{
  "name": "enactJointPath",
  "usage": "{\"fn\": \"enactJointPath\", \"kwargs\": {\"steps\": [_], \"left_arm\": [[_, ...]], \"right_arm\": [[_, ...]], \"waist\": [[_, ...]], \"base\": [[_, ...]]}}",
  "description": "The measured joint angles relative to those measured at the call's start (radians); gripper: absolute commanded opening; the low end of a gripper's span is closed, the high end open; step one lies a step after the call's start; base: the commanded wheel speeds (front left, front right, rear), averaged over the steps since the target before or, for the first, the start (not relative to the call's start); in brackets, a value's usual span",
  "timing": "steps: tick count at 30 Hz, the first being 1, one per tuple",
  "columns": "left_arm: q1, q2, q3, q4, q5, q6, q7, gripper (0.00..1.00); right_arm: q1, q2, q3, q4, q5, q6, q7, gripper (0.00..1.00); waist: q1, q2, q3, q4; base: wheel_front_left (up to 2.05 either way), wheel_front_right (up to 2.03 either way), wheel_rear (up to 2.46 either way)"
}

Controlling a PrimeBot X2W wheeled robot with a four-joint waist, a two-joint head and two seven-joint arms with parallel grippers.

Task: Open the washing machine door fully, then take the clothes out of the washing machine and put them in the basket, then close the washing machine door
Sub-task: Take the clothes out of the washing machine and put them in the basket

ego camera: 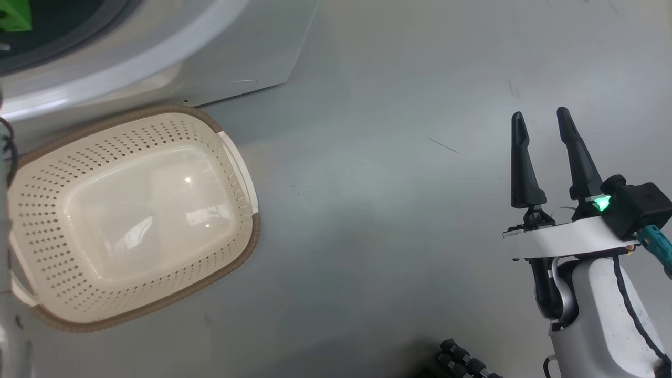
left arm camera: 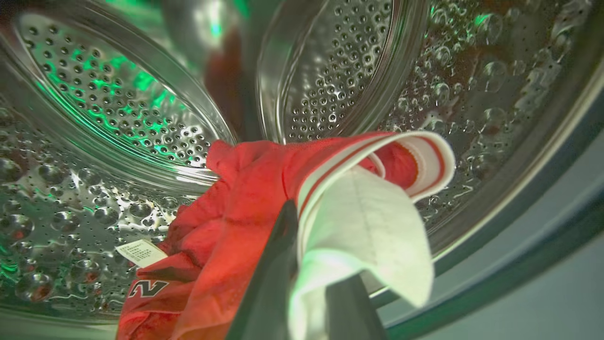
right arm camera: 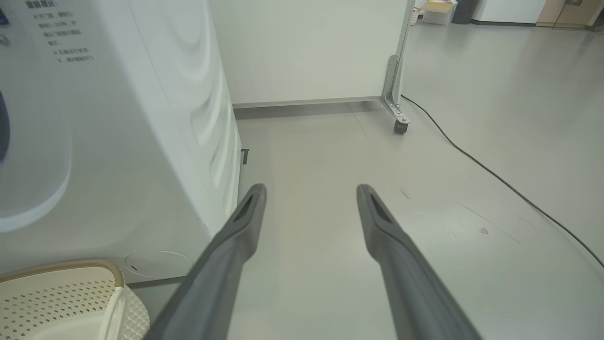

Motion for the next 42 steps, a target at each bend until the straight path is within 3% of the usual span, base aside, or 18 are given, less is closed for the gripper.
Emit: {"fn": "enactJointPath", "kwargs": {"steps": [12,19,29,42], "left_arm": [[0.198,-0.129,0.004,-0.103,-0.009,0.045,-0.289,0.0],[0.32,-0.165,-0.017,-0.148,0.003,0.057,-0.442,0.0],[0.463,-0.228,-0.053,-0.235,0.03,0.067,-0.429,0.0],[0.633,-0.235,-0.101,-0.41,0.074,0.076,-0.423,0.0]], "right_arm": [[0.004,-0.026,-0.041,-0.007,-0.051,0.009,0.0,1.0],[0.032,-0.031,-0.048,-0.006,-0.071,0.009,0.0,1.0],[0.072,-0.039,-0.048,-0.004,-0.097,0.018,0.0,1.0],[0.137,-0.039,-0.045,0.002,-0.118,0.026,0.0,1.0]], "waist": [[0.0,0.0,-0.036,0.088],[0.0,0.0,-0.078,0.132],[0.0,0.0,-0.158,0.186],[-0.0001,0.0,-0.269,0.251]], "base": [[0.0,0.0,0.0],[0.0,0.0,0.0],[0.0,0.0,0.0],[0.0,0.0,0.0]]}}
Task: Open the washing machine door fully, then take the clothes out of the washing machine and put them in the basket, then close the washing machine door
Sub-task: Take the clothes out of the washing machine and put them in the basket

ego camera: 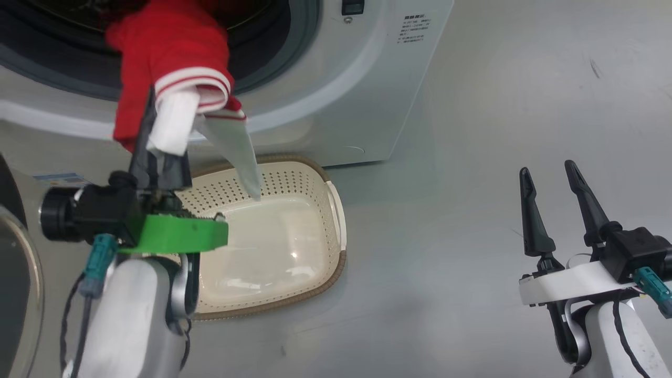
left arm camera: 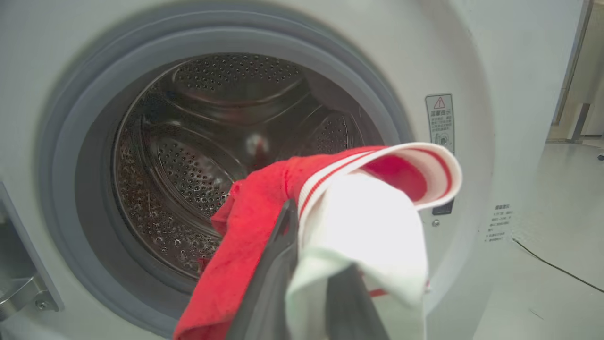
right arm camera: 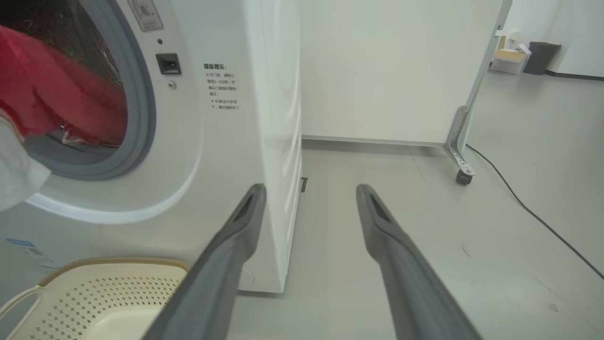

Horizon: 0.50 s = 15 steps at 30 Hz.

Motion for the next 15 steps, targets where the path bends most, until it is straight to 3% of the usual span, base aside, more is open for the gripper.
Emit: {"fn": "enactJointPath", "kwargs": {"steps": [15], "left_arm": [[0.223,0.001,-0.103,0.133,0.0,0.009,0.003,0.0]], "right_arm": [[0.023,0.008,0.041,-0.014,-0.011,0.004,0.0,1.0]], "waist": [[0.0,0.0,-0.064,0.015]], "base": [[0.0,0.0,0.0]]}}
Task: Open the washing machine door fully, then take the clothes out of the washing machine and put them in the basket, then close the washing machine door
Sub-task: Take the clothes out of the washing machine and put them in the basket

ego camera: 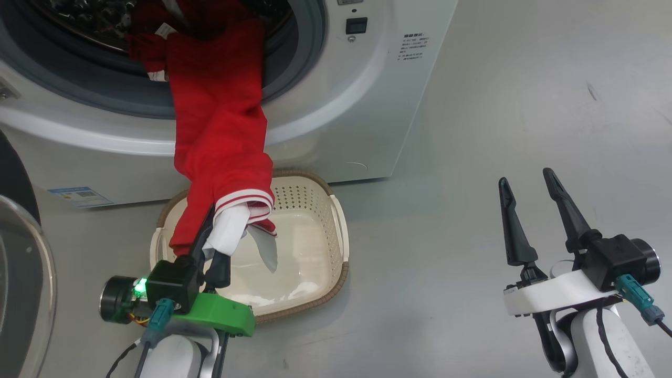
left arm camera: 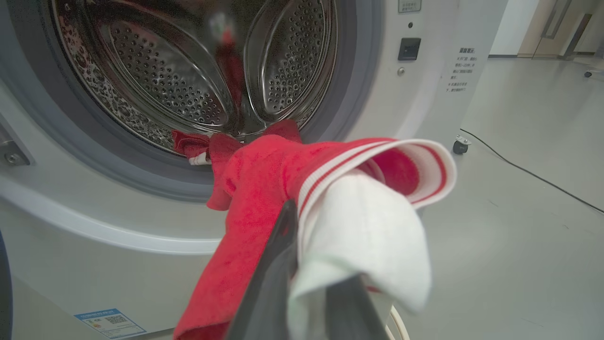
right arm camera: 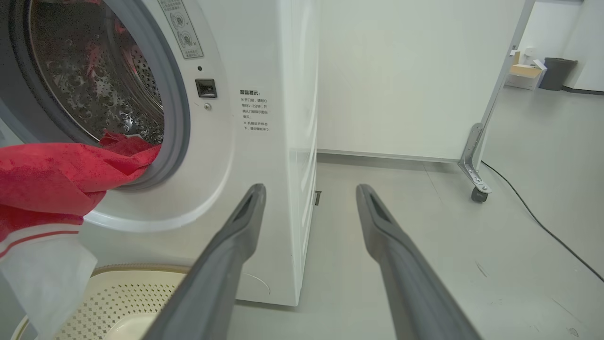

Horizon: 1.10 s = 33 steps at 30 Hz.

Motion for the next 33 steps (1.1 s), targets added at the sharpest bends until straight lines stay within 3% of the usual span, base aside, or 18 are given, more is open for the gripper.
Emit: {"fn": "enactJointPath", "kwargs": {"steps": [15,33], "left_arm": [[-0.016,0.001,-0.008,0.193,-0.003,0.003,0.022,0.0],[-0.299,0.006,0.023,0.496,-0.021,-0.012,0.195,0.0]], "right_arm": [[0.0,0.009,0.041,-0.044,0.004,0.009,0.0,1.0],[-0.054,0.016,0.063,-0.111,0.027,0.018,0.0,1.0]], "waist": [[0.0,0.0,0.043,-0.068],[0.0,0.0,0.216,-0.148]], "base": [[0.0,0.0,0.0],[0.0,0.0,0.0]]}}
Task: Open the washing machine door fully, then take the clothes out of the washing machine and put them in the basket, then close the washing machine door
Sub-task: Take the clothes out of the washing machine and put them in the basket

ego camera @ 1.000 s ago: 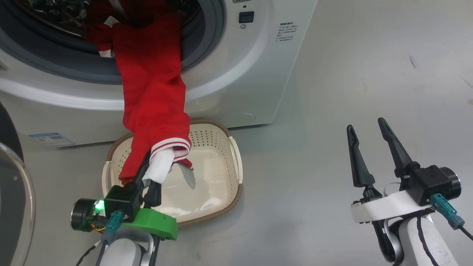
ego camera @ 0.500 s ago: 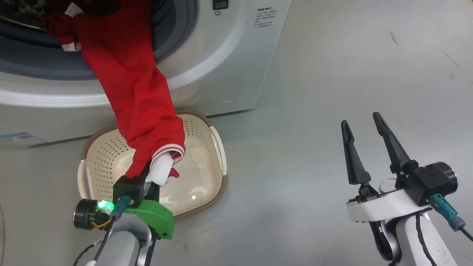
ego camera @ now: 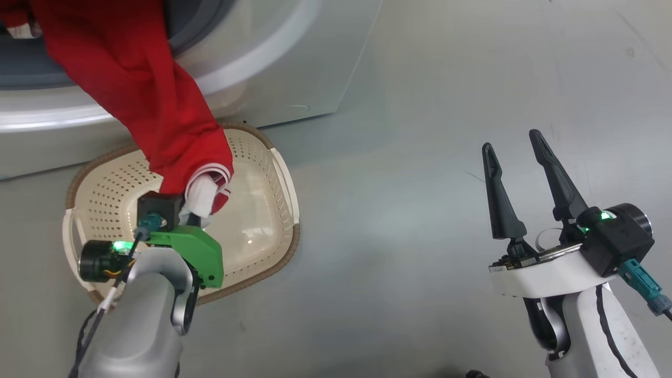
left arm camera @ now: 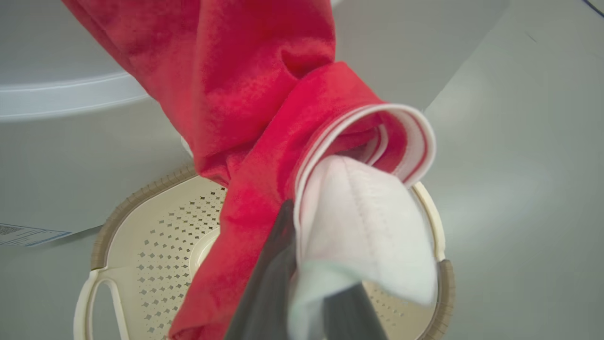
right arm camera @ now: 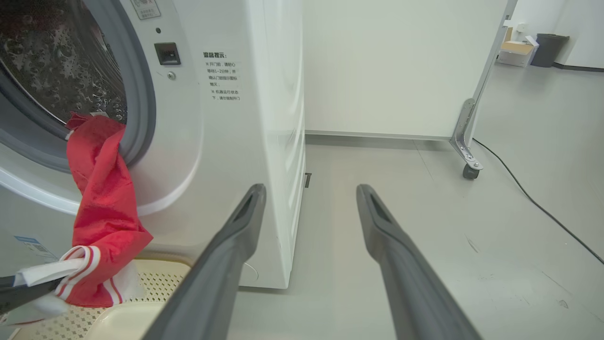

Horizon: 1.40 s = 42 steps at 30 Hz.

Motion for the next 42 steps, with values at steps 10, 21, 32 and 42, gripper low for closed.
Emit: {"fn": "enactJointPath", "kwargs": {"steps": [10,21,32,42], "left_arm": [[-0.095,0.021,0.065,0.108,-0.04,0.0,0.008,0.44],[-0.121,0.022,0.068,0.193,-0.053,-0.008,-0.048,1.0],[-0.121,0.004,0.063,0.221,-0.052,-0.026,-0.17,1.0],[-0.109,-0.004,0.081,0.139,-0.052,-0.029,-0.197,1.0]], "right_arm": [[-0.065,0.007,0.01,-0.003,0.016,0.006,0.0,1.0],[-0.069,0.009,-0.009,0.015,0.027,0.005,0.0,1.0],[-0.069,0.009,-0.031,0.052,0.025,0.005,0.0,1.0],[-0.061,0.002,-0.04,0.082,-0.005,0.006,0.0,1.0]], "waist": [[0.0,0.0,0.087,-0.035],[0.0001,0.0,0.095,-0.045],[0.0001,0.0,0.045,-0.012],[0.0001,0.0,-0.03,0.042]], "base": [[0.0,0.0,0.0],[0.0,0.0,0.0],[0.0,0.0,0.0],[0.0,0.0,0.0]]}}
